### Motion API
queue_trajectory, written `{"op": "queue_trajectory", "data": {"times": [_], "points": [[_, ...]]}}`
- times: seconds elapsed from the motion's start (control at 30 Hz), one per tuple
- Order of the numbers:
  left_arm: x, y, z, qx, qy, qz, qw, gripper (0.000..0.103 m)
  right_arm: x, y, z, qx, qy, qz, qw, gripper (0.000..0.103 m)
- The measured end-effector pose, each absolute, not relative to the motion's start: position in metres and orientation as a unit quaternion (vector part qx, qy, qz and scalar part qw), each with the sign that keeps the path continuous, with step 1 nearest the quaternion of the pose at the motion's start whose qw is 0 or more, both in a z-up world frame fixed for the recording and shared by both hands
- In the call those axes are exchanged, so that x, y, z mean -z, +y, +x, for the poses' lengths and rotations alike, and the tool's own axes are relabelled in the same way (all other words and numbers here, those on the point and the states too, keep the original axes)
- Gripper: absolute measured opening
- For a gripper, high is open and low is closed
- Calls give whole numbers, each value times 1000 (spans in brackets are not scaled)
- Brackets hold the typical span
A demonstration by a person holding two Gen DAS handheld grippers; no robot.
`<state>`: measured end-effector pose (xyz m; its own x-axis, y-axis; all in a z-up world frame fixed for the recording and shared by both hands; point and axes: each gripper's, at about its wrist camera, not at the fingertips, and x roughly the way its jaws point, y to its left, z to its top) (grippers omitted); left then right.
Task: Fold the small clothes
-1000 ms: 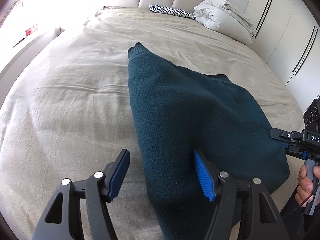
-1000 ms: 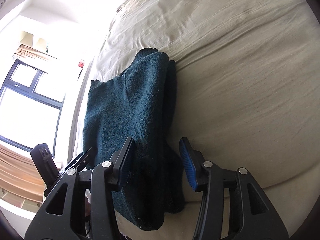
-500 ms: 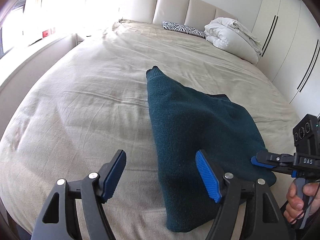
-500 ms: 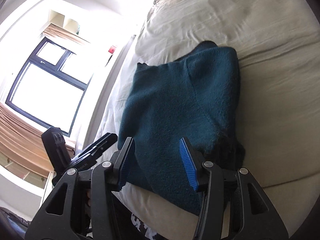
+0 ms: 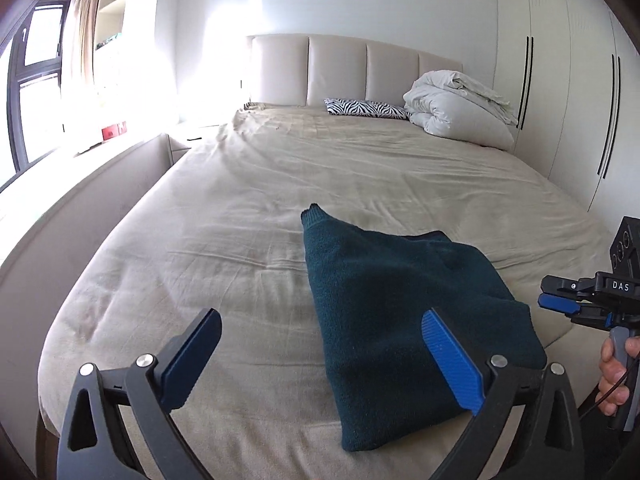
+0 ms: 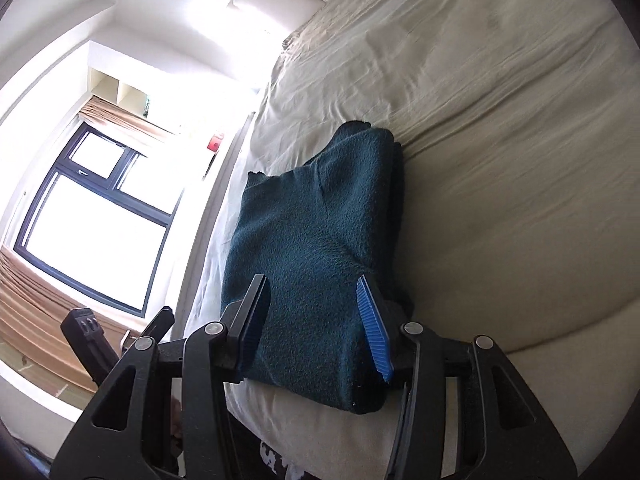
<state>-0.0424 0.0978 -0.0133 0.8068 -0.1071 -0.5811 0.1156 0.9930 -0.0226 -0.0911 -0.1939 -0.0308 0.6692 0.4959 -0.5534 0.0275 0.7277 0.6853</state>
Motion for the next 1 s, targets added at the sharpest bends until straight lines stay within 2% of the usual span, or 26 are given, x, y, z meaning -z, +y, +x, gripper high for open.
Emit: {"op": "queue_trajectory", "data": {"times": [0.13, 0.2, 0.27, 0.37, 0.5, 0.67, 1.0], "points": [[-10, 97, -57, 13, 252, 30, 967, 103, -15, -191, -107, -62, 334, 253, 906, 47], [-19, 99, -63, 6, 239, 28, 971, 103, -35, -184, -118, -30, 297, 213, 930, 57], [-25, 102, -63, 10, 245, 13, 969, 103, -52, -180, -128, -3, 254, 189, 948, 76], [-33, 106, -67, 18, 245, -13, 969, 103, -73, -175, -143, 40, 202, 170, 964, 94], [-35, 106, -66, 10, 260, -19, 965, 103, -97, -164, -149, 71, 165, 127, 975, 97], [-28, 105, -66, 20, 278, -21, 960, 103, -119, -138, -162, 62, 155, 76, 983, 98], [-8, 99, -60, 5, 321, -16, 947, 103, -93, -108, -142, 42, 277, 77, 957, 98]]}}
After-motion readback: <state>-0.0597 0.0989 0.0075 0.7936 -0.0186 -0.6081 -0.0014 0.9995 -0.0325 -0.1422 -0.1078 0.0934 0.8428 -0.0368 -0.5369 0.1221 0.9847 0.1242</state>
